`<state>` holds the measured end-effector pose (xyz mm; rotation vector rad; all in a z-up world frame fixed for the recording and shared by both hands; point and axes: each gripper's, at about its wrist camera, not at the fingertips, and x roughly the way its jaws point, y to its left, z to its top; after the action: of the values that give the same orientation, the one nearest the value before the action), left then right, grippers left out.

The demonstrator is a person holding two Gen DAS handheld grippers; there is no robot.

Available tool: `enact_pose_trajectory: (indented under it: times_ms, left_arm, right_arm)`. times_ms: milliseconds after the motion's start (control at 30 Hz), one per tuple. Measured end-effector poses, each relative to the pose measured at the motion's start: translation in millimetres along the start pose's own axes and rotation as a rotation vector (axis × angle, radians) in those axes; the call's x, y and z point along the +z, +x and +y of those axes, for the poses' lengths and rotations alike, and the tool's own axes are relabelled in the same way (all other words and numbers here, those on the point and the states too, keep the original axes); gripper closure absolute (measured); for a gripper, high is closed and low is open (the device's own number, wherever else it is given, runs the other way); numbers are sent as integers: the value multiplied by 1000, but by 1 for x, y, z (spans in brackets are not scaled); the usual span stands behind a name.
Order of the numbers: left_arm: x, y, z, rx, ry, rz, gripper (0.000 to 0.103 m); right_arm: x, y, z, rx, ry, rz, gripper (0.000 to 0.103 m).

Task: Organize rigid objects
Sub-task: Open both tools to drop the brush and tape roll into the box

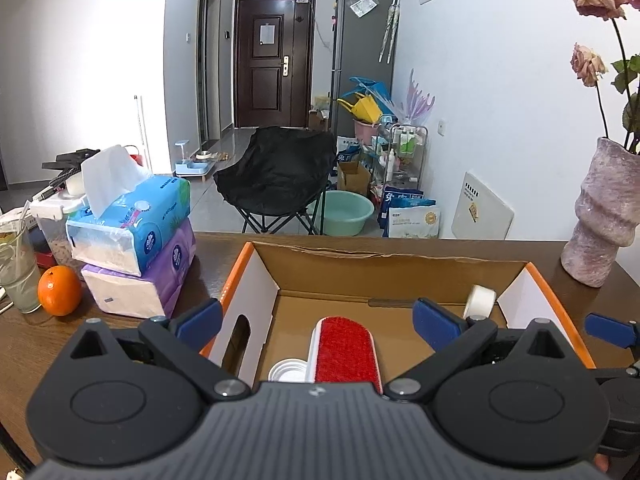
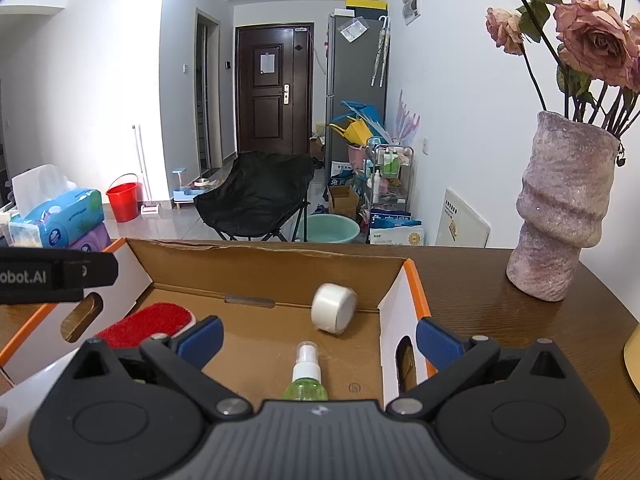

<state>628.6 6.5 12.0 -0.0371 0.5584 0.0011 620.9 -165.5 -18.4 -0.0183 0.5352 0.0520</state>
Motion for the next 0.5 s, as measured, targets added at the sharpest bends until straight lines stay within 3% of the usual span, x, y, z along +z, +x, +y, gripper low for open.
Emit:
enact_pose_trajectory:
  times_ms: [500]
  left_arm:
    - [-10,-26,2,-14,-1,-13,0]
  right_arm:
    - [-8,-28,-5,0,0,-20,0]
